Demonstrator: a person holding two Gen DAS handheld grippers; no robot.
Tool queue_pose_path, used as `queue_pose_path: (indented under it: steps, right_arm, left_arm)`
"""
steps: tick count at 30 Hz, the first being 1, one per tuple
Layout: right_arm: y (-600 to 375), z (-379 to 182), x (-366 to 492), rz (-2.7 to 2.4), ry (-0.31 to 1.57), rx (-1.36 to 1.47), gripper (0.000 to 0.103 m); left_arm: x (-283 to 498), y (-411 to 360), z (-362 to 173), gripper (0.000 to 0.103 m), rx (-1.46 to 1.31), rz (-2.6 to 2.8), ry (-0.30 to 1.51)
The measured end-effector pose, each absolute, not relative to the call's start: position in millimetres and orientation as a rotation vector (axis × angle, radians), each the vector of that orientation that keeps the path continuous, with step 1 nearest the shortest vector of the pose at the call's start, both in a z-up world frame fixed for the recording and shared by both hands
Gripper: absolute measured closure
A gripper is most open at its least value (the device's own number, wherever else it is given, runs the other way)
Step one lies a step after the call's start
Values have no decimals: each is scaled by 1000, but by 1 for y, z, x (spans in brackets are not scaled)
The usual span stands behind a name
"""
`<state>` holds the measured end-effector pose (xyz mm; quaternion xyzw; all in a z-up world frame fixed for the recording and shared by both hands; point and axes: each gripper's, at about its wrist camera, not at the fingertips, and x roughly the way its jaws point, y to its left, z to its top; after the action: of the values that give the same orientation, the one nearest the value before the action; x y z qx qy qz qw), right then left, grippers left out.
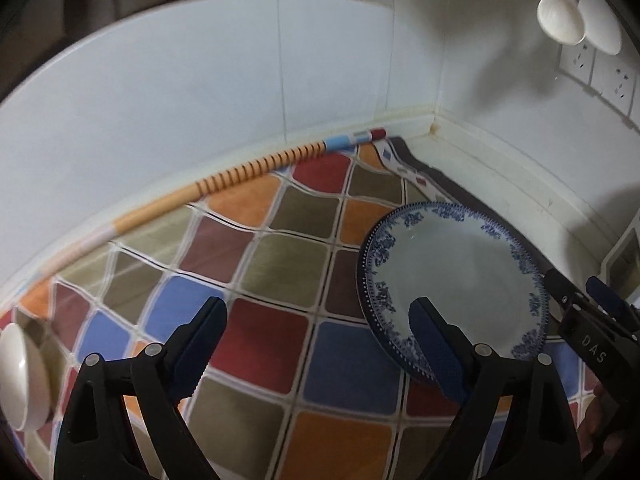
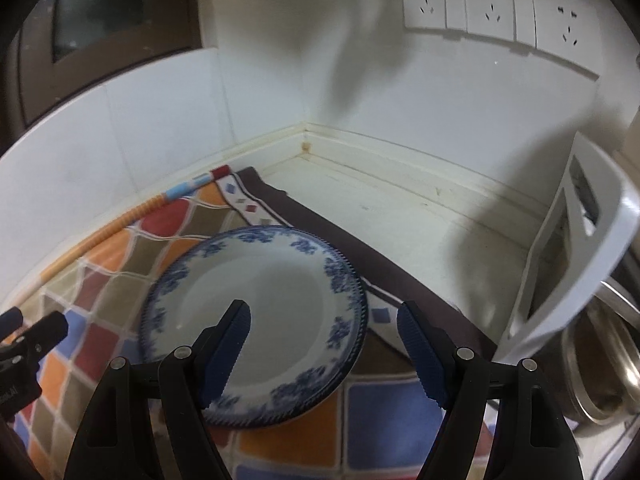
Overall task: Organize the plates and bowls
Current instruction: 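Close both tools on the rim of the small blue-and-white plate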
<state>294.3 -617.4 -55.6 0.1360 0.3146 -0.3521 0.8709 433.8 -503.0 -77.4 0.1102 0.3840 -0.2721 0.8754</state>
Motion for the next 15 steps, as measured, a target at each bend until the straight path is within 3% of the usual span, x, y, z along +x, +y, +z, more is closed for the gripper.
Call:
queue_pose_path:
  steps: [15]
  right_arm:
    - [-656, -99, 330, -770, 748, 301, 27]
  left_arm:
    - [468, -546, -126, 22, 223, -622, 911]
